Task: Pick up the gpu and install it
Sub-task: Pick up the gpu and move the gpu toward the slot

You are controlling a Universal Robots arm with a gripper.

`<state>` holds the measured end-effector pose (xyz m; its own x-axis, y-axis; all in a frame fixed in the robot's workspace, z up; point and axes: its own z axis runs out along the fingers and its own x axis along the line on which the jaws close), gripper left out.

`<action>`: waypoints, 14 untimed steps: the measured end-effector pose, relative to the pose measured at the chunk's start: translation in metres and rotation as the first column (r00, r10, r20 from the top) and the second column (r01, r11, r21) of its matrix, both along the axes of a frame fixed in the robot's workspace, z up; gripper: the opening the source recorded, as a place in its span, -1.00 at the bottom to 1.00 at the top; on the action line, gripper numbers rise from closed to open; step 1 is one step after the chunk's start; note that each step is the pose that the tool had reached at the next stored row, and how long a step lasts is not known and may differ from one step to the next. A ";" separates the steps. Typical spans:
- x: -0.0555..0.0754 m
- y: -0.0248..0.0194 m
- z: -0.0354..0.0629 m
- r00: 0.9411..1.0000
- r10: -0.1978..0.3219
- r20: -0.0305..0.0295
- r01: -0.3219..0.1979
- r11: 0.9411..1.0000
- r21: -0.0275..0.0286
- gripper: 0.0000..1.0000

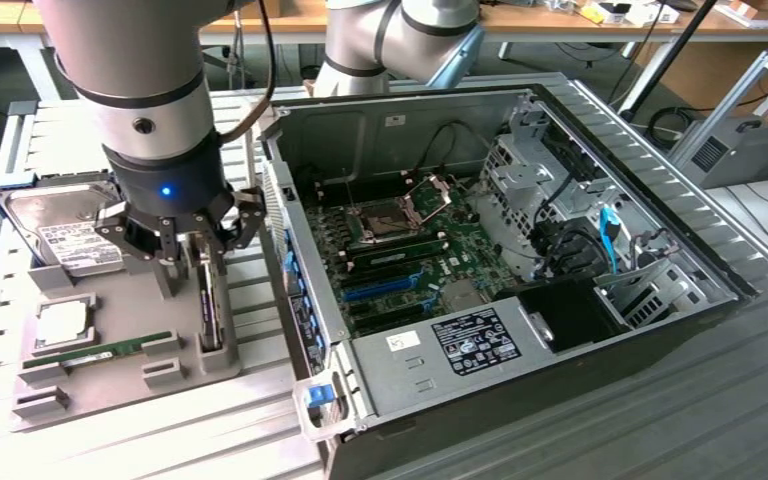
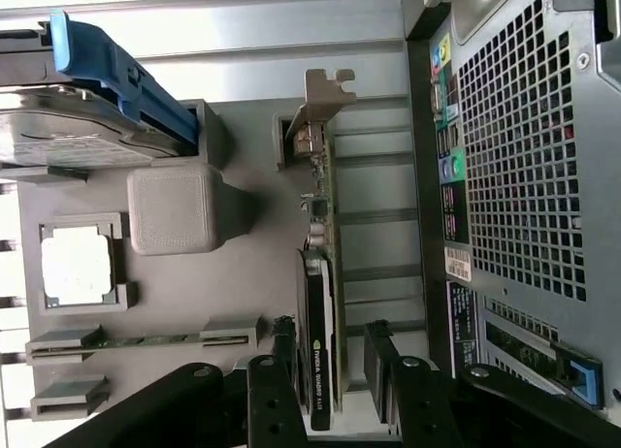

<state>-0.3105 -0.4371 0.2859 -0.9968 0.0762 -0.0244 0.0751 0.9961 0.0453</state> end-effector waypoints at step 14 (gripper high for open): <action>0.000 0.0000 -0.0215 1.000 0.000 0.000 0.000 1.000 0.000 -0.15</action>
<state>-0.3105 -0.4371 0.2644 -0.9968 0.0762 -0.0244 0.0751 0.9961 0.0453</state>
